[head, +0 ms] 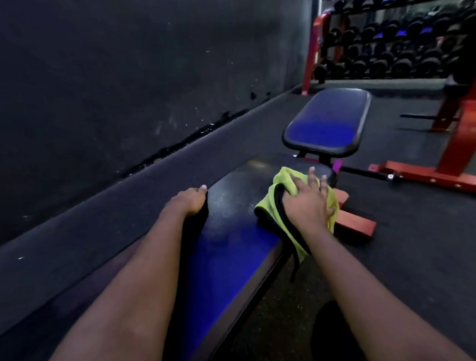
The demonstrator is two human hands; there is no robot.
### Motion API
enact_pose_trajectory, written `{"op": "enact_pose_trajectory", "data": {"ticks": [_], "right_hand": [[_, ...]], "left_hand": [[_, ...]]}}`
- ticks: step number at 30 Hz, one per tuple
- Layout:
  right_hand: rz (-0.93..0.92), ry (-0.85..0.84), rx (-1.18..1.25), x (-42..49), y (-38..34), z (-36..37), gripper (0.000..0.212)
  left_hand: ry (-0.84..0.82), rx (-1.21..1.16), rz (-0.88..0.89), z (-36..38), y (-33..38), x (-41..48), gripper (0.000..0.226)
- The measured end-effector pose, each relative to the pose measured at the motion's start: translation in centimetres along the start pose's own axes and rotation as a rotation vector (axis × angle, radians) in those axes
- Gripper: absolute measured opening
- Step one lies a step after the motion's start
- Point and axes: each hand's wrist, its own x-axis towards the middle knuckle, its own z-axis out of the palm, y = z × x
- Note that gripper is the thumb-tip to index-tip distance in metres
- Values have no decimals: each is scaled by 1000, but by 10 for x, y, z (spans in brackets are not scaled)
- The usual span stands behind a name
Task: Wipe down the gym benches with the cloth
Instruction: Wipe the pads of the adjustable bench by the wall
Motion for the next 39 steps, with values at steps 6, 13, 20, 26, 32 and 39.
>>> {"op": "enact_pose_trajectory", "data": {"ticks": [6,13,20,26,32,39], "right_hand": [[251,86,192,2,-2,-10,64],[327,78,410,-63,-8,8,79],[399,103,328,-26,-6,4,66],[473,131,333,36,9,-10,62],[460,92,435,87,25,-33,51],[225,74,61,11,6,-4,55]], "left_hand": [[30,34,21,3,-7,-1,61],[34,57,31,4,-3,-1,59],[46,86,21,6,-5,8,59],[45,78,2,6,-3,11,58],[84,75,2,9,-3,7,58],[98,85,-13,10,-1,5,58]]}}
